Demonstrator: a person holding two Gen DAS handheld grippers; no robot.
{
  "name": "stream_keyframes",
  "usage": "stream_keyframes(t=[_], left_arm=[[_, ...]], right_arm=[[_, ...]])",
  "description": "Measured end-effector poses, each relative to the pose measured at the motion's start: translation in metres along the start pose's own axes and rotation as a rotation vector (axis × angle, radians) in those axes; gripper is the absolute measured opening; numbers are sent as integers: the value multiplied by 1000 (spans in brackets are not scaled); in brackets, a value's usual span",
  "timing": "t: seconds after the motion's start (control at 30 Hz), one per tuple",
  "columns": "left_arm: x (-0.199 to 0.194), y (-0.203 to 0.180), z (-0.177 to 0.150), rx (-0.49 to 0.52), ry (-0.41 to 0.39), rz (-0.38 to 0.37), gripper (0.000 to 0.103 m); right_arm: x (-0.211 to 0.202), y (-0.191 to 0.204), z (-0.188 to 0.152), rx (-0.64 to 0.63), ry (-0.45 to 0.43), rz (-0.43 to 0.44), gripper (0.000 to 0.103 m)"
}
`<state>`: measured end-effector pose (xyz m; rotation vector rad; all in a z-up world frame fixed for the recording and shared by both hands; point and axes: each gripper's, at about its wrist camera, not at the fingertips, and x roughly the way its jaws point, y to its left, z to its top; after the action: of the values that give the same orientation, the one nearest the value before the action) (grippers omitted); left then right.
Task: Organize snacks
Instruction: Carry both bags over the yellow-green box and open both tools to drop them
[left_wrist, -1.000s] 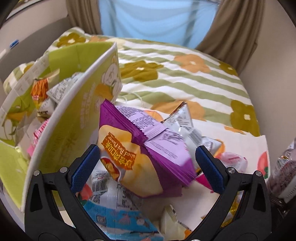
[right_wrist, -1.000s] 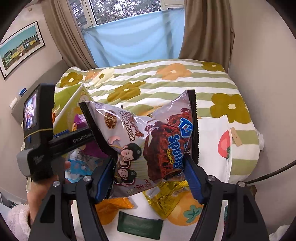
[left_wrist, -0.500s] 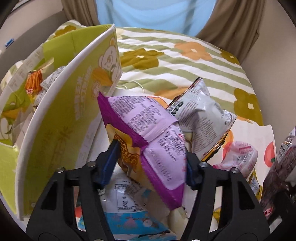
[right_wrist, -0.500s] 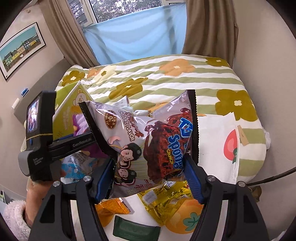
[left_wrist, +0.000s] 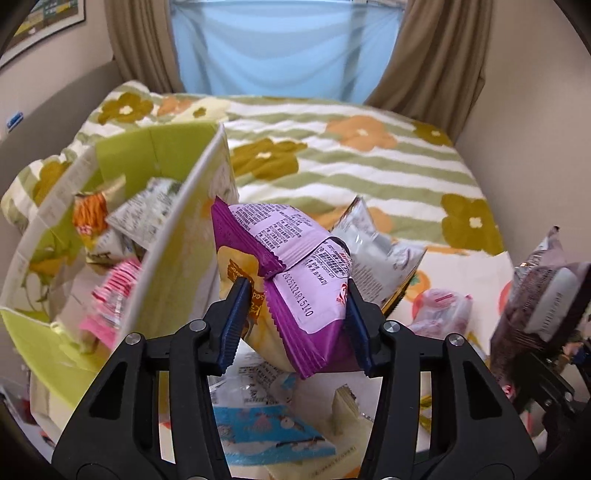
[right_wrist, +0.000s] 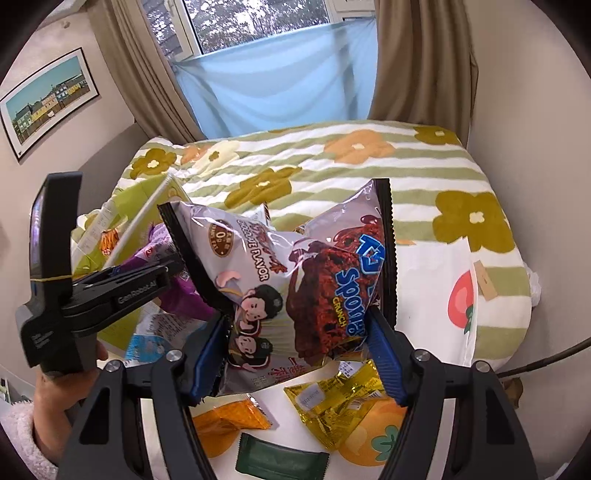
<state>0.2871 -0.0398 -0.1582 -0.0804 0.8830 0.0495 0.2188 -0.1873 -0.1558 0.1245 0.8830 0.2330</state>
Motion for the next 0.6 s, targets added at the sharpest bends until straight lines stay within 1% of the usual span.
stream_keyframes(t=[0.1,0.23,0.37,0.5,0.6], left_arm=[[-30,11,7,-11,-44,-20,46],[-73,35,19,-26,-112,-44,46],[-113,74,32,-49,-178,-55,46],[-135,121,42,-67,-207,-33,46],[-139,157,46,-75,-200,-18,46]], right_arm=[[-11,9,5,-11,-26,7,67],[-23,29,11,-46,-61,12,67],[-39,61,21,-74,-108,27,67],[-45,96,32,-101,-151,52,67],[-43,128,36,-119,-161,88,67]])
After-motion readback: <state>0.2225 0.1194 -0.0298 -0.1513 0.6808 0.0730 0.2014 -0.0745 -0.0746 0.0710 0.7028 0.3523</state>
